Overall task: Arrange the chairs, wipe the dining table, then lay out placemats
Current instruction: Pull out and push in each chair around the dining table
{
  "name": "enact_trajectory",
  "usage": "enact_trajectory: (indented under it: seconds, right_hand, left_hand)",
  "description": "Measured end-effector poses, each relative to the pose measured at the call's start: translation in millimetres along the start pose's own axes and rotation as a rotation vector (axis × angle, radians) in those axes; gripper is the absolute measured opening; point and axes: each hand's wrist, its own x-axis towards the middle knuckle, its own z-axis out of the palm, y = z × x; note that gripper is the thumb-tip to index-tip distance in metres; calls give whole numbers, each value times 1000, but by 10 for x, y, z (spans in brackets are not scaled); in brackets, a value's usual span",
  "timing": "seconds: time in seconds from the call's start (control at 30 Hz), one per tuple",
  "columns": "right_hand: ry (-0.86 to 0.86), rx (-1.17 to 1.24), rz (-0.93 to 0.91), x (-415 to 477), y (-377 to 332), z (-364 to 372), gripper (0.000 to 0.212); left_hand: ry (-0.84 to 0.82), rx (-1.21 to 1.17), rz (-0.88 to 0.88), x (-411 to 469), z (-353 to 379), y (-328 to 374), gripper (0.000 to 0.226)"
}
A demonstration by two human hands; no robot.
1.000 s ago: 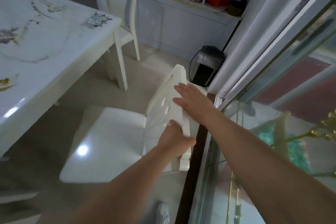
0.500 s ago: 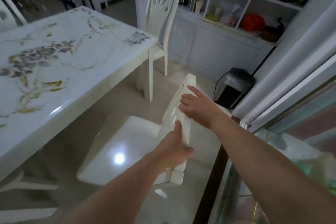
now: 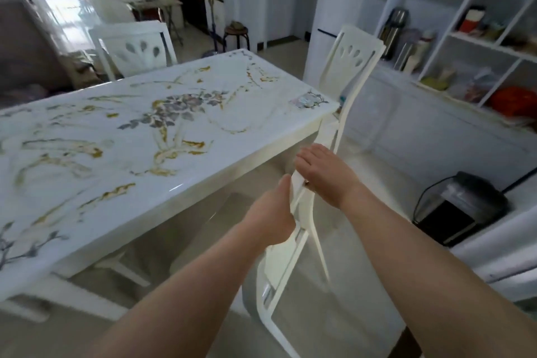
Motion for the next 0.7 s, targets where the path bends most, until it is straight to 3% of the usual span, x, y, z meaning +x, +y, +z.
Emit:
enact_trajectory:
  seconds: [0.3, 0.43, 0.57, 0.7]
  right_hand:
    - [10, 81, -179, 717, 79, 157, 83]
    - [15, 150, -277, 978, 203, 210, 82]
    - [-77, 167, -377, 1212, 406, 263, 67]
    - [-13, 158, -428, 1249, 443, 327, 60]
  left_hand:
    - [218, 270, -257, 160, -436, -333, 62]
    - [261, 393, -453, 273, -514, -363, 47]
    - [315, 472, -558, 355, -446, -356, 38]
    - [382, 473, -565, 365, -432, -362, 57]
